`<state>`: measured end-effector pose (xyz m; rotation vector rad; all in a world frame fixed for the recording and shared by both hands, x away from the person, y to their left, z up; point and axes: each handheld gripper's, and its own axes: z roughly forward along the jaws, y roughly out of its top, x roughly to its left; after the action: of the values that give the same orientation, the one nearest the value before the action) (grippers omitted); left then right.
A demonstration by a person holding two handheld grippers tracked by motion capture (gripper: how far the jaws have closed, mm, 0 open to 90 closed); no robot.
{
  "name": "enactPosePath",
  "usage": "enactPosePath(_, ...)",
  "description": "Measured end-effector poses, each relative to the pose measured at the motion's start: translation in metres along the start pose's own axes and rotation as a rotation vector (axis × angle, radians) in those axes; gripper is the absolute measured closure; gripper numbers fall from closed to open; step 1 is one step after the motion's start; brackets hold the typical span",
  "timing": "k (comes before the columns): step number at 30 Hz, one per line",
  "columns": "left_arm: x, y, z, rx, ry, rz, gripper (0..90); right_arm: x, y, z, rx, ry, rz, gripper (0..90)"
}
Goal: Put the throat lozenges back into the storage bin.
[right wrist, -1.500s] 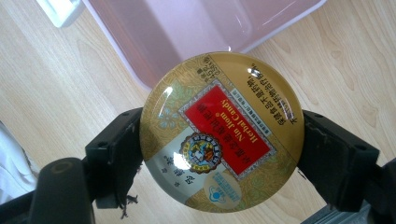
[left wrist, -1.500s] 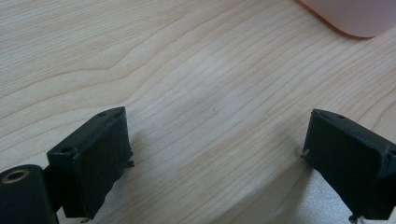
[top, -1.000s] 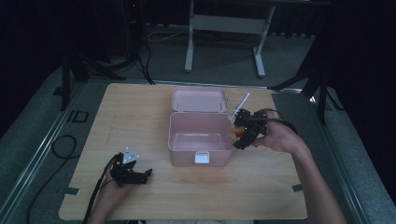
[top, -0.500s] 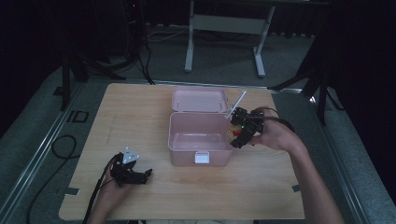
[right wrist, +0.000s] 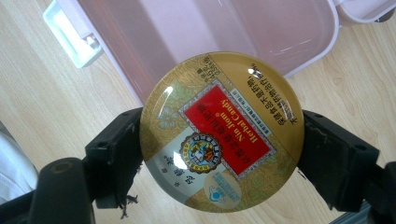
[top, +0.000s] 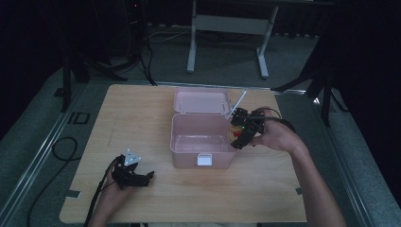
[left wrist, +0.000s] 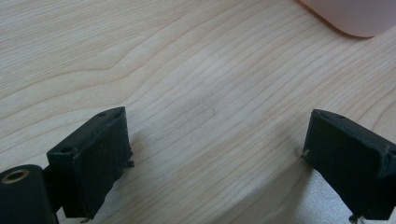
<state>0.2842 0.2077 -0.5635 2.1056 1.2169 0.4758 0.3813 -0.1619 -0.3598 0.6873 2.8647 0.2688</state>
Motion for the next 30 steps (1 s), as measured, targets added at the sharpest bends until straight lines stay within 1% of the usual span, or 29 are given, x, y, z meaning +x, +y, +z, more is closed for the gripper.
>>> enactPosePath(24, 0.0, 0.0, 0.0, 0.001, 0.0, 0.001, 7.5, 0.004, 0.013, 0.002, 0.002, 0.007, -0.012, 19.9)
enactPosePath(30, 0.0, 0.0, 0.0, 0.001, 0.0, 0.001, 7.5, 0.005, 0.016, 0.005, 0.003, 0.012, -0.013, 19.9)
